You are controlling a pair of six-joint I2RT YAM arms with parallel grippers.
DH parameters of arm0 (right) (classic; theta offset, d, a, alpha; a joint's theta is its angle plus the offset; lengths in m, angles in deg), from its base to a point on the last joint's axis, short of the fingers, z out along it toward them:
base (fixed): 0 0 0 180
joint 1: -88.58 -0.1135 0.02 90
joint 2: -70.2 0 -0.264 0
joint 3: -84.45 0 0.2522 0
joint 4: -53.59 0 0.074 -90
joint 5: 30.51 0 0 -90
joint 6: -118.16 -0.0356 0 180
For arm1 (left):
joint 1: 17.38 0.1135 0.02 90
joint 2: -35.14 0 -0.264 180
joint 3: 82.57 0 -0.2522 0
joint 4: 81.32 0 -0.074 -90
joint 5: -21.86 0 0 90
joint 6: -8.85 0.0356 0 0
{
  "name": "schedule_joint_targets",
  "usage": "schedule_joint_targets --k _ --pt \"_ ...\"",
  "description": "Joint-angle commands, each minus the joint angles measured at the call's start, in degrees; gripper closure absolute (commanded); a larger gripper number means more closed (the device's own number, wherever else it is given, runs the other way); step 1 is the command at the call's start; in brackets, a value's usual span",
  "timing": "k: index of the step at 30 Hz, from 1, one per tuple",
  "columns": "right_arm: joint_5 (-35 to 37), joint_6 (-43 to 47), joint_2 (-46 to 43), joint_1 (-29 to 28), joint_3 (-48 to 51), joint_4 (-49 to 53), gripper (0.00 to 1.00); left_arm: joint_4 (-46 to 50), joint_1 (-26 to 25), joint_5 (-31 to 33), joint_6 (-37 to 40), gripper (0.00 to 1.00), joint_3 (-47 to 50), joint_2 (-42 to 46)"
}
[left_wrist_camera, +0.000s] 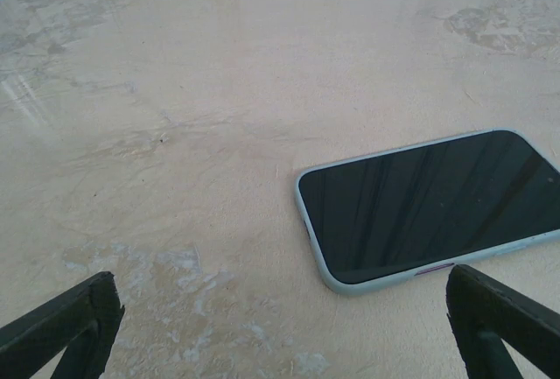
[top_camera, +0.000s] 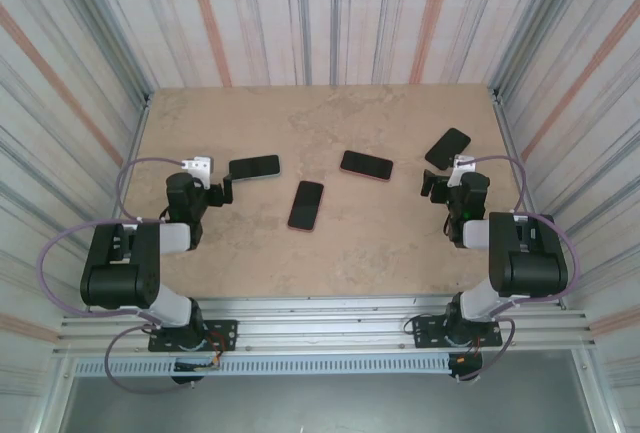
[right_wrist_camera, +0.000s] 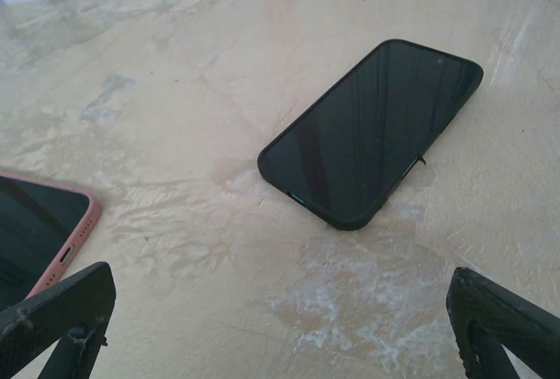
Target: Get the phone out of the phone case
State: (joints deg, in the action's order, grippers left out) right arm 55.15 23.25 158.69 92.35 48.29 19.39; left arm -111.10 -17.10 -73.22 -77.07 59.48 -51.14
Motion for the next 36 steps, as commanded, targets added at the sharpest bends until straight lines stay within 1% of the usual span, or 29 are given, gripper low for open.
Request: schedule_joint_targets --k 1,28,31,32,35,36 --pt "-0.14 0.00 0.14 -0.17 -0.37 0.42 0.01 -1.27 -0.28 -0.24 -0.12 0.01 0.45 -0.21" --pt "-0.87 -0.27 0.06 0.18 -0.21 0.16 0.01 -1.55 -0.35 -0.39 -0.06 0.01 0.64 0.03" --pt "-1.84 0.10 -1.35 0.33 -0.09 0.54 0.01 2.25 -0.40 -0.20 -0.08 0.01 -0.54 2.67" --pt "-1.93 0.15 -2.83 0.22 -0.34 2.08 0.01 5.04 -0.46 0.34 -0.11 0.01 -1.48 4.54" --pt "-4.01 1.15 -8.44 0.24 -3.18 11.82 0.01 15.73 -1.25 4.00 -1.03 0.01 -5.02 10.93" --pt "-4.77 1.66 -10.17 0.10 -4.02 14.39 0.01 18.99 -1.36 4.00 -1.45 0.01 -6.17 12.92"
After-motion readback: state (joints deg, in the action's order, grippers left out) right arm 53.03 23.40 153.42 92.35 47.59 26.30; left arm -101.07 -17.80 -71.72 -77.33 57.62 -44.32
